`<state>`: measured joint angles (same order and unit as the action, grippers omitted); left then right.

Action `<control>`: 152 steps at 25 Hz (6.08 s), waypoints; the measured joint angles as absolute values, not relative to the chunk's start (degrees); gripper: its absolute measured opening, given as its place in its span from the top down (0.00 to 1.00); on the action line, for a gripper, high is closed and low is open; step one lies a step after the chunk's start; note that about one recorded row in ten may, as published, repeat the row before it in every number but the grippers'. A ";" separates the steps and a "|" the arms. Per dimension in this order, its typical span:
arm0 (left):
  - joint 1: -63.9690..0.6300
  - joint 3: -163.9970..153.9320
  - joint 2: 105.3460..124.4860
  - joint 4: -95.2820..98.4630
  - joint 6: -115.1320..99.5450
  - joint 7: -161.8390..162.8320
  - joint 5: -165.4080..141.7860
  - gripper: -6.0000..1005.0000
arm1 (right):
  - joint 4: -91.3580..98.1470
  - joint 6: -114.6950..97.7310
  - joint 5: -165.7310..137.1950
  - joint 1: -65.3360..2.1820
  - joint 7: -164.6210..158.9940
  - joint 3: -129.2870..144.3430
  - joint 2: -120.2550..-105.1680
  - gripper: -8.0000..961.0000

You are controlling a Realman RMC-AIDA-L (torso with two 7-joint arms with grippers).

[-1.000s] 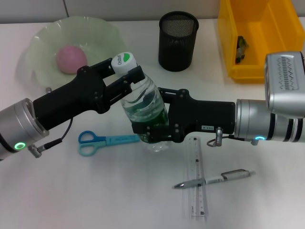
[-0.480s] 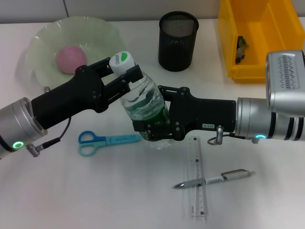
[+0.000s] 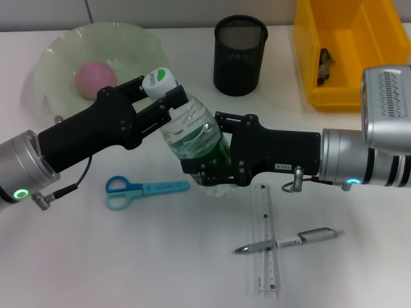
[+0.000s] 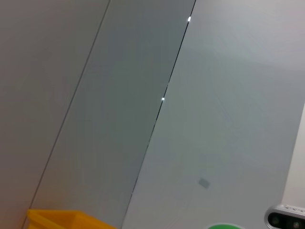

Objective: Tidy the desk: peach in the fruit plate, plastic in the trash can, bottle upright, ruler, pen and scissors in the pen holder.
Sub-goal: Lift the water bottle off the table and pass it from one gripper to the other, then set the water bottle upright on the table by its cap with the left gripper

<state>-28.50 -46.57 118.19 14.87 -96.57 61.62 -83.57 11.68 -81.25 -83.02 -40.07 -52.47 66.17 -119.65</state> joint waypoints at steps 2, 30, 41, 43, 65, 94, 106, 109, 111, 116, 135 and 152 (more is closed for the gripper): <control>-28.45 -46.38 118.09 14.90 -96.54 61.62 -83.57 0.56 | 11.79 -81.23 -83.02 -40.07 -52.47 66.18 -119.62 0.20; -25.14 -42.58 117.19 20.80 -96.33 60.99 -83.49 0.56 | 13.01 -79.36 -83.50 -38.22 -53.18 66.13 -119.44 0.19; -21.11 -39.44 115.94 25.68 -96.24 59.54 -83.50 0.56 | 12.95 -77.96 -83.51 -37.89 -53.18 66.23 -119.51 0.19; -20.83 -38.80 115.75 25.77 -96.18 59.29 -83.50 0.56 | 12.93 -77.83 -83.51 -37.89 -53.18 66.26 -119.51 0.19; -18.50 -32.15 114.40 25.98 -86.72 55.71 -83.73 0.56 | 12.65 -76.72 -83.49 -37.96 -53.18 66.36 -119.53 0.20; -18.90 -31.64 115.66 26.10 -80.32 51.20 -83.48 0.56 | 12.93 -75.33 -83.54 -38.40 -54.42 67.76 -119.53 0.19; -18.81 -31.79 115.84 25.99 -80.15 50.22 -83.87 0.56 | 13.14 -75.30 -83.59 -38.41 -54.42 67.76 -119.53 0.19; -18.88 -31.89 115.86 26.01 -80.15 49.93 -83.89 0.56 | 13.17 -75.30 -83.59 -38.45 -54.42 67.76 -119.53 0.19; -18.89 -32.01 115.90 26.01 -80.13 49.78 -83.91 0.56 | 13.19 -75.29 -83.59 -38.50 -54.41 67.76 -119.53 0.19; -18.90 -32.08 116.00 26.02 -79.83 49.75 -83.94 0.56 | 13.19 -75.26 -83.59 -38.50 -54.41 67.76 -119.52 0.20; -18.78 -32.09 116.11 26.02 -79.66 49.41 -84.04 0.56 | 13.18 -75.14 -83.58 -38.58 -54.41 67.79 -119.44 0.20; -18.58 -32.17 116.35 26.02 -79.67 49.44 -84.12 0.56 | 13.18 -75.15 -83.58 -38.68 -54.40 68.42 -119.44 0.20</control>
<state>-18.58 -32.17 116.35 26.02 -79.67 49.44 -84.12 13.18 -75.15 -83.58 -38.68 -54.40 68.42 -119.44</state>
